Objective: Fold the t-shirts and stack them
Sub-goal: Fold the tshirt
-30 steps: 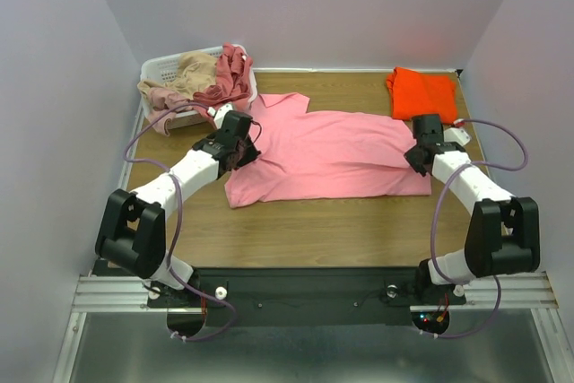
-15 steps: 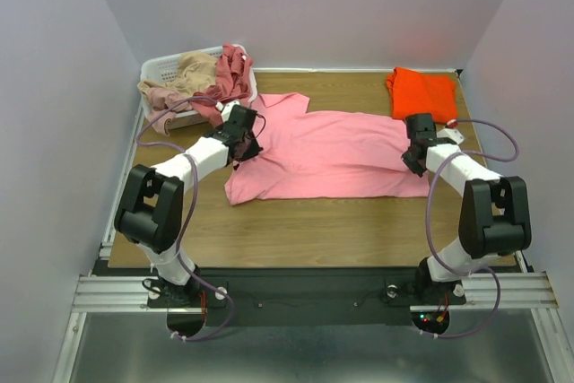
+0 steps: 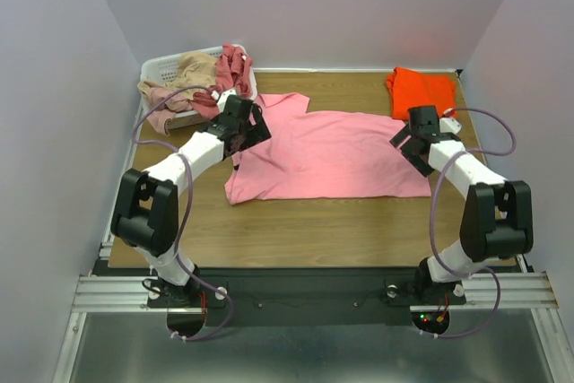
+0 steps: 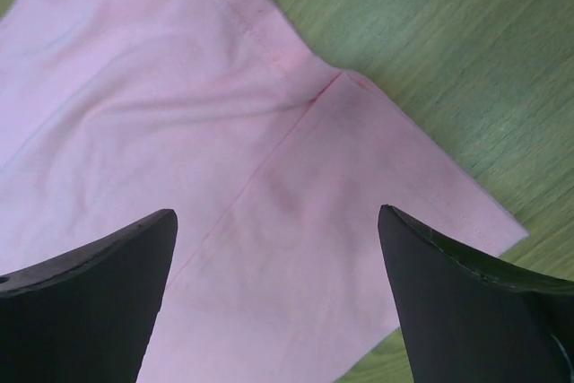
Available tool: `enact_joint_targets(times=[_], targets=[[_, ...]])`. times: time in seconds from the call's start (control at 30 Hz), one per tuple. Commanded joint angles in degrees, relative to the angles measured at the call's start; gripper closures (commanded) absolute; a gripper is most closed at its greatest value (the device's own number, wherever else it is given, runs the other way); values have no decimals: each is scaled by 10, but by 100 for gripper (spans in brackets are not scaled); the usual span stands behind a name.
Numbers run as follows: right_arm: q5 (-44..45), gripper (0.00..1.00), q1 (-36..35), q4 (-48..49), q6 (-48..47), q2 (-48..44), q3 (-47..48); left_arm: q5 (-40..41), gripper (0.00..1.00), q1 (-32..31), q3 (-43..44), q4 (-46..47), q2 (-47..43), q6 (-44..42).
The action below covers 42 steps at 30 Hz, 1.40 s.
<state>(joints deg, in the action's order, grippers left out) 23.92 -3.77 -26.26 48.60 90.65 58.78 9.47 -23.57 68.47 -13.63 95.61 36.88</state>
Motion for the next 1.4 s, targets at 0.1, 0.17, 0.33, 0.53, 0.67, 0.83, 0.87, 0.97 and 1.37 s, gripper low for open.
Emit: enact_joint_targets(times=[0.1,0.17,0.33,0.53,0.67,0.83,0.87,0.97,1.37], targets=[[-64,0,3,17,-46,-109,-54,-55,2,-12,-111,47,-118,17],[-98,0,2,26,-70,-111,-63,-75,2,-14,-156,77,-134,21],[-171,0,2,78,-102,-69,-84,-64,2,-14,-198,101,-114,37],[-155,0,1,78,-64,-25,-113,-57,2,-13,-219,99,-74,51],[-139,0,2,78,-46,-81,-176,-59,2,-13,-278,95,-89,78],[-160,0,3,72,-49,-142,-248,-40,2,-14,-362,39,-147,120],[-164,0,2,68,-49,-160,-259,-44,2,-15,-372,51,-163,109],[-185,0,2,52,-43,-190,-293,-92,2,-22,-388,51,-234,131],[-193,0,2,-48,-18,-361,-335,-35,1,-35,-403,-157,-345,205]])
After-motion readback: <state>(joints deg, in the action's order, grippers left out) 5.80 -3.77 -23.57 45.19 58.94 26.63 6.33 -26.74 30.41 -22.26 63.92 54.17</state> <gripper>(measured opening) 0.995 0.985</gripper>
